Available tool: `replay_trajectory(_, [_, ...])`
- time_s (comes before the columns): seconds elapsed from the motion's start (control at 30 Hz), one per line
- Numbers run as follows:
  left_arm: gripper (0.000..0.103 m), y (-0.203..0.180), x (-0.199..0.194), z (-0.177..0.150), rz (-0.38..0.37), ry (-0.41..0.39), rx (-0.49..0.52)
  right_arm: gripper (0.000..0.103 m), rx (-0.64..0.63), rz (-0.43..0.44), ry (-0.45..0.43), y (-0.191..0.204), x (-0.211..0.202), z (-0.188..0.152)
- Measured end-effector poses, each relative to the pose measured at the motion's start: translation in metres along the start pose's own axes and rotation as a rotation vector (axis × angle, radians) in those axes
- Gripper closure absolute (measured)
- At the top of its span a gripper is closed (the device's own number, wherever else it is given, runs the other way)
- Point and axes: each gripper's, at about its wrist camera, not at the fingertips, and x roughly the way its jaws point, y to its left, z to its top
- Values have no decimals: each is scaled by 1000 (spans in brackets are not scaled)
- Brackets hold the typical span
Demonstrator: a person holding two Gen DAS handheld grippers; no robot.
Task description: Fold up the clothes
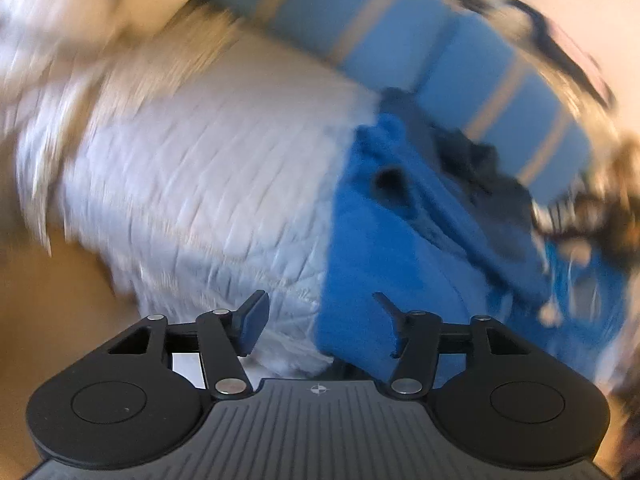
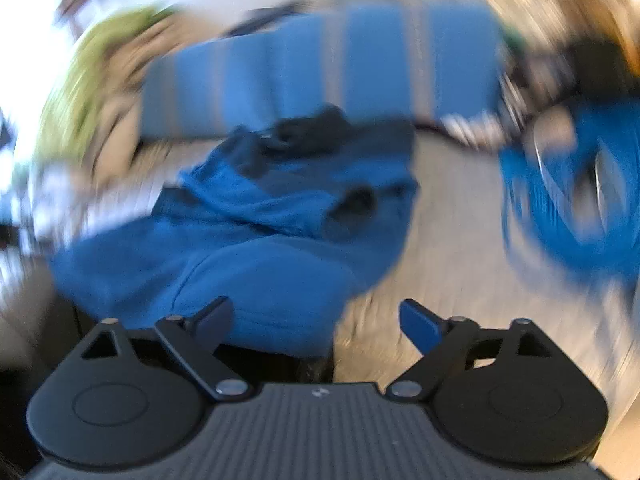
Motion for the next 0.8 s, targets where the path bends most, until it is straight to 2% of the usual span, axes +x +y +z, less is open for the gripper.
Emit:
replay_trajectory(0.1, [47,-35,-25,9,2,-38,146,0,-238,-19,-13,33,-12,10])
replay_trajectory(0.23, [36,-80,-65,28,-5,-95,304,0,-315,13,23,42,-29,36])
replay_trajectory(0.27, [29,-91,-71,29,-1,-106,356,0,-332,27,42,43,-33,43])
replay_trajectory(0.33, [24,-111,-77,22,13,-131,470,0,-385,33,74,48,-39,54])
replay_trajectory(0.43, [23,-130,-58,-8,19,-155,619,0,-506,6,82,69,-31,48])
replay_trajectory(0.63, [23,-131,-4,-71,-62,-155,709,0,-698,-43,91,107,20,-1])
replay_trajectory(0.8, [23,-146,20,-122,57,-247,1052,0,-858,-187,76,124,46,-17])
